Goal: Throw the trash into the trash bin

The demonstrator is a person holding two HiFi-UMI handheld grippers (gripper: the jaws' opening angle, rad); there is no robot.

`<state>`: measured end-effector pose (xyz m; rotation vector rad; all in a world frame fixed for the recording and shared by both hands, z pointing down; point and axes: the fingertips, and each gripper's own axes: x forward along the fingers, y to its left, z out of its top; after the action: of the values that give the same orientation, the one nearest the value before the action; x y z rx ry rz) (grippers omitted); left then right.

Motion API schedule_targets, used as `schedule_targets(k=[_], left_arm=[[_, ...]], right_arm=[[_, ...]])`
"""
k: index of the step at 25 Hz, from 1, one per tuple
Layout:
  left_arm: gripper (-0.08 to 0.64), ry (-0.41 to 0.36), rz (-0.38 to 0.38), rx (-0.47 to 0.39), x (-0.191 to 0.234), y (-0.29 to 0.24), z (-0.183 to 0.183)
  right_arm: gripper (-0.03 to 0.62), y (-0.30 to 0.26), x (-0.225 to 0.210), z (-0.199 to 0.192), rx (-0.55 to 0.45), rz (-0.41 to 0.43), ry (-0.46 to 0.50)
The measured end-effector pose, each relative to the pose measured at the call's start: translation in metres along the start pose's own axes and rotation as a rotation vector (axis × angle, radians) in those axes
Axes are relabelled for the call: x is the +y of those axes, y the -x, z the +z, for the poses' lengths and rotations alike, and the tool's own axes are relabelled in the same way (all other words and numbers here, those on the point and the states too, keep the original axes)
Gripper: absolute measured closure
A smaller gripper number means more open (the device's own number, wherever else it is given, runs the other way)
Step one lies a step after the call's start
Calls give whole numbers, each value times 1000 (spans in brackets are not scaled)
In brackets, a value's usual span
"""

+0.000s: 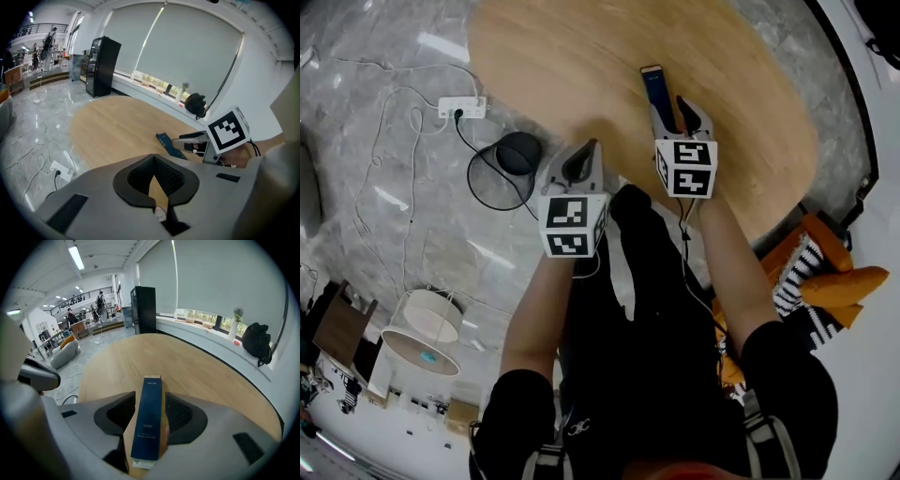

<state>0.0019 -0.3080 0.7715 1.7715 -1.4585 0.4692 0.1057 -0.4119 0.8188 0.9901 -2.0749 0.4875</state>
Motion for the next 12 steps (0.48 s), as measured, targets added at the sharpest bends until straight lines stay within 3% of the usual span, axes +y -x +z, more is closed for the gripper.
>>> schedule_targets(k=[6,12], left_arm=[[548,21,7,13,7,-9,-17],[548,33,15,9,10,-12,-19]], right_arm=[[416,-19,2,-20,56,16,13],[417,-24,-1,-26,67,-20,28]])
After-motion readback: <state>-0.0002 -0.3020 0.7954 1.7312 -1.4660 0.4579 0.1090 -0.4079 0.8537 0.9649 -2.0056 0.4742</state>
